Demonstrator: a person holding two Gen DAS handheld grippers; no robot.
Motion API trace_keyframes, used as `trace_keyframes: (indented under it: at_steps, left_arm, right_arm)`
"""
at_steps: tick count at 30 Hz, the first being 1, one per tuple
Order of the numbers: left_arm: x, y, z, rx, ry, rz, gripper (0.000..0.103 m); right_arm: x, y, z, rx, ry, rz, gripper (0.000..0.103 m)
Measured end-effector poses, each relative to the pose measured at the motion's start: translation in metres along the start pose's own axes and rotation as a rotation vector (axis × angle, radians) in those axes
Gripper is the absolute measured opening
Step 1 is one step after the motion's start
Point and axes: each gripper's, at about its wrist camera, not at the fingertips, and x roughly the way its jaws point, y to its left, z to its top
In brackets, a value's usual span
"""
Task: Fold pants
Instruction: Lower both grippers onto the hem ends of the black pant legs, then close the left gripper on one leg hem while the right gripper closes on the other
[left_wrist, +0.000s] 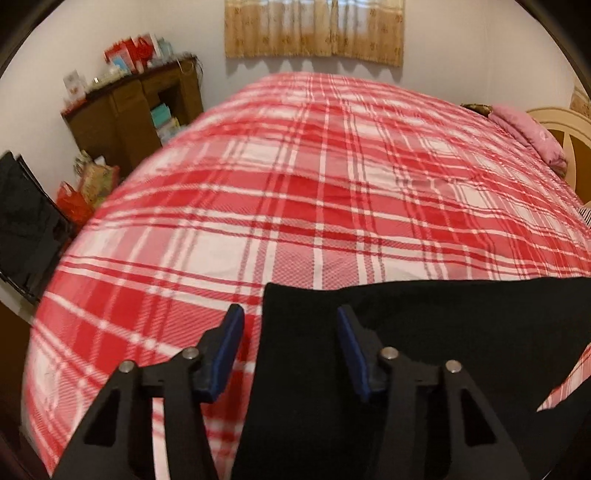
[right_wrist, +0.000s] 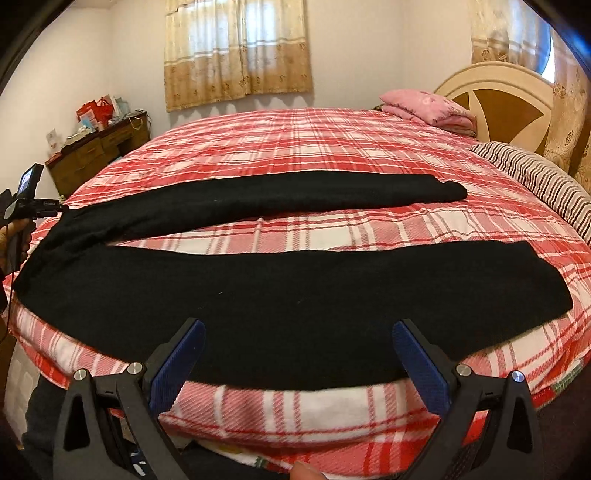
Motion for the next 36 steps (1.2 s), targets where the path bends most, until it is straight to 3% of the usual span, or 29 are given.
trace_keyframes:
  at_steps: [5, 7, 11, 18, 21, 27, 30, 36]
  left_arm:
    - [0.017, 0.001, 0.001, 0.007, 0.027, -0.027, 0.054]
    - [0.023, 0.003, 0.004, 0.002, 0.041, -0.057, 0.046]
    - [0.024, 0.01, 0.002, -0.023, 0.008, -0.127, 0.036]
    - [0.026, 0.011, 0.002, -0.035, 0.004, -0.166, 0.017]
    - [0.027, 0.011, 0.001, -0.034, 0.003, -0.177, 0.017]
    - [0.029, 0.014, 0.001, -0.058, 0.003, -0.198, 0.017]
    - [0.029, 0.014, 0.0, -0.059, -0.005, -0.198, 0.017]
    - [0.03, 0.013, -0.001, -0.062, -0.01, -0.195, 0.017]
  right_arm:
    - [0.009, -0.003, 0.016, -0.003, 0.003, 0.004, 0.102]
    - [0.015, -0.007, 0.025, -0.002, -0.001, 0.009, 0.102]
    - [0.025, -0.017, 0.046, -0.02, 0.002, -0.004, 0.083]
    - [0.049, -0.07, 0.094, 0.025, 0.031, -0.045, 0.068]
    - [0.066, -0.107, 0.117, 0.096, 0.063, -0.068, 0.059]
    - [0.113, -0.168, 0.156, 0.187, 0.148, -0.096, 0.057]
    - [0.135, -0.185, 0.174, 0.174, 0.165, -0.131, 0.043]
    - [0.173, -0.218, 0.2, 0.253, 0.158, -0.107, 0.043]
